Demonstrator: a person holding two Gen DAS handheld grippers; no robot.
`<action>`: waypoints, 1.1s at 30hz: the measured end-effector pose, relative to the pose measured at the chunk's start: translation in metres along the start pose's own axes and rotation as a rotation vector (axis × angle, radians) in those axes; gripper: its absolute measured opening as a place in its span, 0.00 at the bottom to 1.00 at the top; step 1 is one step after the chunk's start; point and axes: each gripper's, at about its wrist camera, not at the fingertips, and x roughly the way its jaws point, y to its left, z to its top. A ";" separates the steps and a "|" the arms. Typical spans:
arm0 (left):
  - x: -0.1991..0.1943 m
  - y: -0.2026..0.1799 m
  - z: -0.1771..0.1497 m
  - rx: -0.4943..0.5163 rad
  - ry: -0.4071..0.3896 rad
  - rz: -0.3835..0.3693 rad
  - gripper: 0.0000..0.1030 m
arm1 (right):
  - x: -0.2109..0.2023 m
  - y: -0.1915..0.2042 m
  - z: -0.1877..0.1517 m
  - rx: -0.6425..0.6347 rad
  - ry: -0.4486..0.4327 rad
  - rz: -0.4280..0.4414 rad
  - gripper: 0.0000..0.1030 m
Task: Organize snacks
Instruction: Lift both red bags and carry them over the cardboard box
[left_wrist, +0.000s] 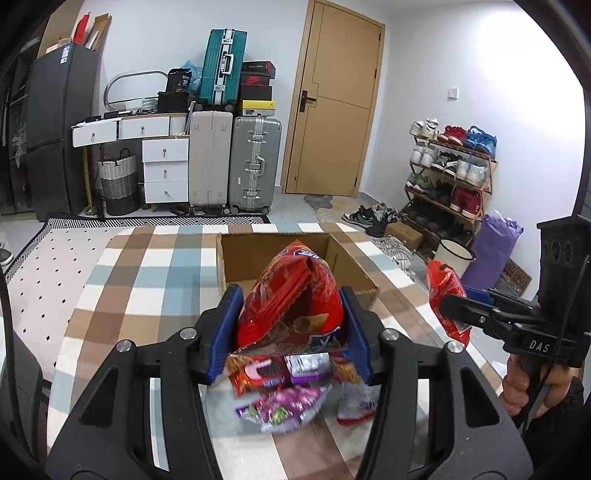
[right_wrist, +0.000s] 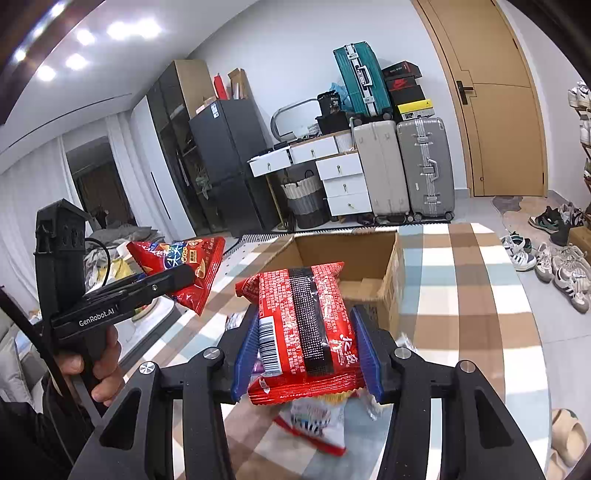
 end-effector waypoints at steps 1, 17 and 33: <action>0.003 0.002 0.004 -0.003 -0.003 0.001 0.49 | 0.002 -0.001 0.004 0.002 -0.002 0.000 0.47; 0.073 0.026 0.035 -0.001 0.006 0.030 0.49 | 0.046 -0.013 0.037 0.016 -0.008 0.012 0.47; 0.163 0.042 0.028 0.009 0.074 0.035 0.49 | 0.103 -0.040 0.042 0.078 0.065 -0.015 0.47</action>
